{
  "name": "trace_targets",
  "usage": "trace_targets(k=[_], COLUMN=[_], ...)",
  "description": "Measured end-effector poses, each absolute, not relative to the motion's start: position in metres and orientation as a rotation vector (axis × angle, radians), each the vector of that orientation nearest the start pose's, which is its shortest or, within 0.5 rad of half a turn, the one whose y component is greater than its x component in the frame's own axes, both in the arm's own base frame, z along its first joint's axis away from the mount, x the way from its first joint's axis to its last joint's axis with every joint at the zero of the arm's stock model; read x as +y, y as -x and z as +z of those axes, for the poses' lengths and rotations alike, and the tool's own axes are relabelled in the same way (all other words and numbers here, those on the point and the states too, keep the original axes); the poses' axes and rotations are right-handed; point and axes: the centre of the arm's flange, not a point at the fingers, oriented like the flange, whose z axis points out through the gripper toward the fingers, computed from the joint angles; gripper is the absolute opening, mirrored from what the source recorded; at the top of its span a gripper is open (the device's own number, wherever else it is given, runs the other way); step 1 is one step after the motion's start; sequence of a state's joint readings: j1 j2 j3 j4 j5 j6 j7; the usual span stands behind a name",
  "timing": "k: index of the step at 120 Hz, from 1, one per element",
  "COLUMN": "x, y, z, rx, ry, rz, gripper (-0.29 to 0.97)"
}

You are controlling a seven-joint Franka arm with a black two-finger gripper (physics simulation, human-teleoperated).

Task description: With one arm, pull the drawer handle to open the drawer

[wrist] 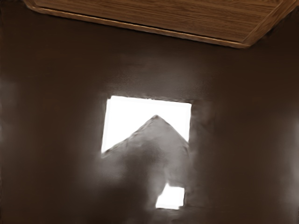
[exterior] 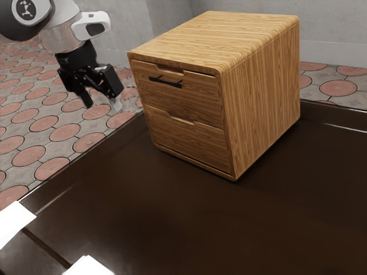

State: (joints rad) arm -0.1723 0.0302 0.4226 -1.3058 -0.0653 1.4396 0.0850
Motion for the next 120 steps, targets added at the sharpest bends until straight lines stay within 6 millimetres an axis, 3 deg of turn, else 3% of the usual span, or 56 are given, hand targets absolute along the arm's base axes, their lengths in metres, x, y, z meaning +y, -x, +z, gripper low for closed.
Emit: trace_targets(k=[10, 12, 18, 23, 26, 30, 38, 41, 44, 51, 54, 58, 80, 96, 103, 112, 120], x=[0.245, 0.267, 0.312, 0.347, 0.358, 0.365, 0.385, 0.380, 0.361, 0.280, 0.253, 0.236, 0.237, 0.245, 0.249, 0.246, 0.218], y=[-0.483, -0.467, -0.382, -0.335, -0.329, -0.336, -0.371, -0.395, -0.432, -0.524, -0.547, -0.563, -0.586, -0.602, -0.602, -0.599, -0.585], z=[0.720, 0.733, 0.815, 0.839, 0.840, 0.835, 0.804, 0.793, 0.781, 0.755, 0.747, 0.742, 0.734, 0.689, 0.681, 0.692, 0.724], rx=[-0.582, -0.647, -0.802, -0.861, -0.836, -0.766, -0.613, -0.518, -0.376, 0.019, 0.142, 0.245, 0.485, 0.612, 0.650, 0.714, 0.820], ry=[3.108, 3.082, 2.941, 2.831, 2.806, 2.808, 2.840, 2.860, 2.885, 2.911, 2.903, 2.883, 2.762, 2.745, 2.727, 2.674, 2.600], rz=[-0.164, -0.200, -0.424, -0.465, -0.453, -0.436, -0.380, -0.379, -0.385, -0.419, -0.438, -0.463, -0.541, -0.494, -0.497, -0.534, -0.603], gripper=[0.66, 0.66, 0.66, 0.66, 0.66, 0.66, 0.66, 0.66, 0.66, 0.66, 0.66, 0.66, 0.66, 0.66, 0.66, 0.66, 0.66])
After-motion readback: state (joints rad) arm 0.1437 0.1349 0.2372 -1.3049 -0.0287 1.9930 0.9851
